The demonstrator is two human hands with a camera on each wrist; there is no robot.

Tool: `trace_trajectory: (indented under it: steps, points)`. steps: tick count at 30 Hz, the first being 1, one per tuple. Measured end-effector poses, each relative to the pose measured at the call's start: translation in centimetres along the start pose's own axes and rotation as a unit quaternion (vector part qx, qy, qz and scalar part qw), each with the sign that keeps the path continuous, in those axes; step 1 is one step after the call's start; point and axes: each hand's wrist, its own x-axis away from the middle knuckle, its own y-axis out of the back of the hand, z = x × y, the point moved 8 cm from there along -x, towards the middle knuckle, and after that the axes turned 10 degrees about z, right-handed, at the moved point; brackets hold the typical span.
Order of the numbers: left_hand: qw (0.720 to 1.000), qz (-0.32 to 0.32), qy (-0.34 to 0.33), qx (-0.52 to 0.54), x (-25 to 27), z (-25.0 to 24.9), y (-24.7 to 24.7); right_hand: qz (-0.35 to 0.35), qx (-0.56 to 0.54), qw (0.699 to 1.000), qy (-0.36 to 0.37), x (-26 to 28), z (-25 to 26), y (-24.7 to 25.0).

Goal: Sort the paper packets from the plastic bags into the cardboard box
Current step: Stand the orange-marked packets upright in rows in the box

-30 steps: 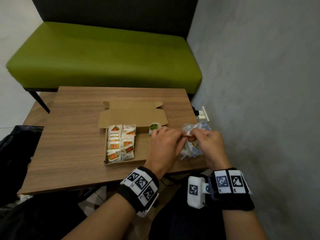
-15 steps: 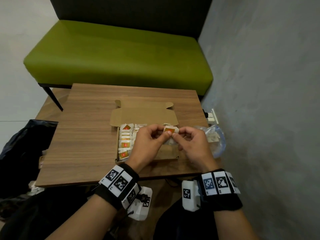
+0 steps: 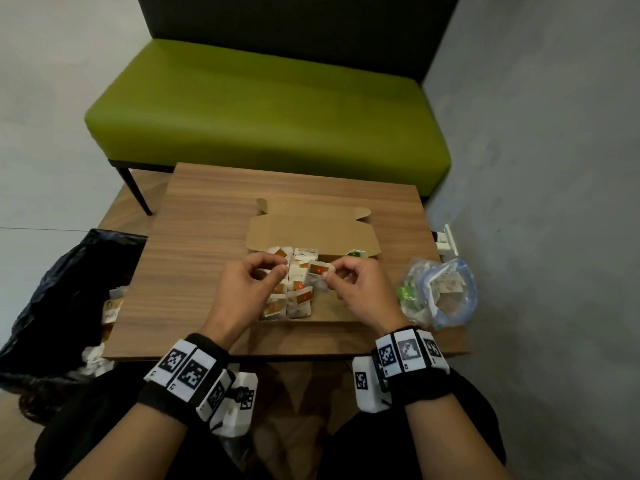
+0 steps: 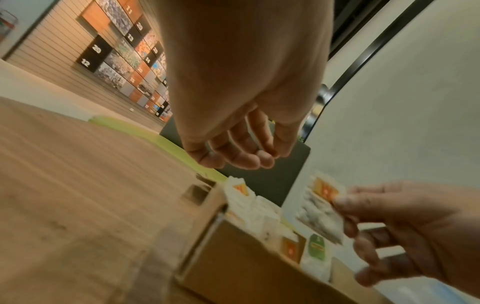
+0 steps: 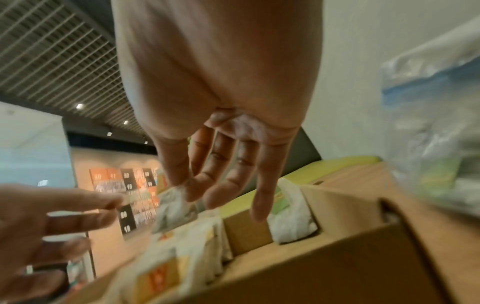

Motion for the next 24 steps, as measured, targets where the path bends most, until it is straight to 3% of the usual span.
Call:
trace_trajectory:
  steps: [3,8,24]
  points:
    - [0.999,-0.042,0.028,-0.019,-0.1,1.8,2.1,0.085,0.076,0.993,-0.038,0.0,-0.9,-1.3]
    - [0.996,-0.023,0.066,-0.062,0.2,4.0,2.1,0.165,0.164,0.97,-0.065,-0.4,-1.8,-4.0]
    - [0.993,0.003,0.075,-0.092,0.5,4.0,1.3,0.111,0.181,0.97,-0.12,-0.8,-3.3,-4.9]
